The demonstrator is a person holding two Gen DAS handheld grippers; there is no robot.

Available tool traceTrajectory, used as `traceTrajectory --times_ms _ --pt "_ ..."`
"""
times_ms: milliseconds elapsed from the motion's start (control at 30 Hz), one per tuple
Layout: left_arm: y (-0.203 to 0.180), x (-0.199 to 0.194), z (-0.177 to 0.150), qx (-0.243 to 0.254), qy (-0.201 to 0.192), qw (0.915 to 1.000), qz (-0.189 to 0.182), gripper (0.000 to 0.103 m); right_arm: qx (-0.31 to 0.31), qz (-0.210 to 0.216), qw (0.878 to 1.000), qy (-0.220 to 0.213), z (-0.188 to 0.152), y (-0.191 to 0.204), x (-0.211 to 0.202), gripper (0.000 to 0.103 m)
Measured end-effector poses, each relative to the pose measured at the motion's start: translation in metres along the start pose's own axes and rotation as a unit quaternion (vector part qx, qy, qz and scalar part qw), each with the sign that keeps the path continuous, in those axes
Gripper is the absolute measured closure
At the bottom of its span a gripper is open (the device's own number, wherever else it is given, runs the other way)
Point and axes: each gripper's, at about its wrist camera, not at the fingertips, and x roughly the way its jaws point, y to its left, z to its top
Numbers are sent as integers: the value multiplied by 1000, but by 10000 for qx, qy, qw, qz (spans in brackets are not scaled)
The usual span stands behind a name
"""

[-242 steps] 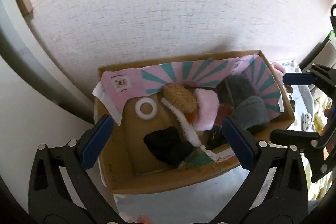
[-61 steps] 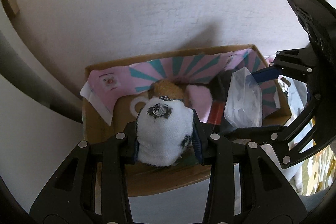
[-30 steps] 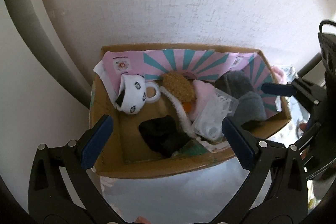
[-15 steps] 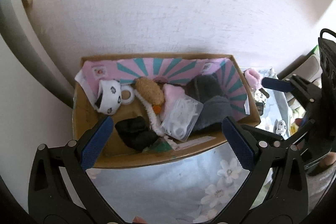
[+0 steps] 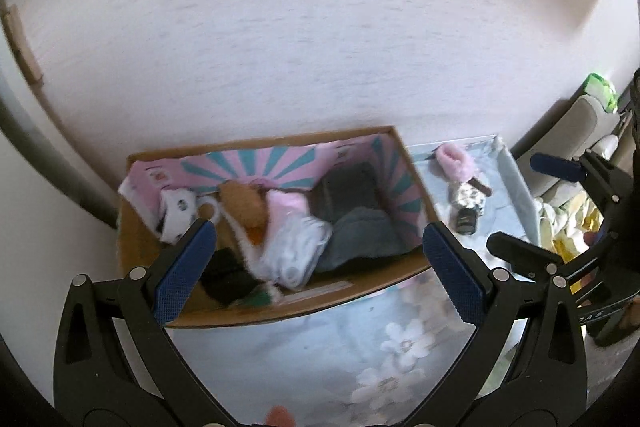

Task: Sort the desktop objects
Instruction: 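Move the left tool to the pink slipper while the right tool approaches the other panda sock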

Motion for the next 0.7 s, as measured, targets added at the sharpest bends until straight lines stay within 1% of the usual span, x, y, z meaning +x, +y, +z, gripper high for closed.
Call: traceTrajectory --times_ms 100,267,333,500,600,700 --pt "-20 3 6 151 -7 9999 -15 0 115 -71 9999 23 -10 -17 -6 0" --pt "-61 11 18 442 9 9988 -220 0 239 -142 9996 94 -30 -42 -16 0" --pt "-82 16 24 571 -10 9980 -272 0 329 -168 9993 105 -40 -57 -23 0" --pt "-132 38 37 786 10 9958 -463 0 442 -383 9981 193 -69 -98 -42 0" --pt "-158 57 40 848 99 9946 -584 0 565 -374 9974 227 -86 -122 -48 0" --pt "-178 85 42 774 362 9933 -779 0 688 -383 9965 272 -108 -145 -51 0"
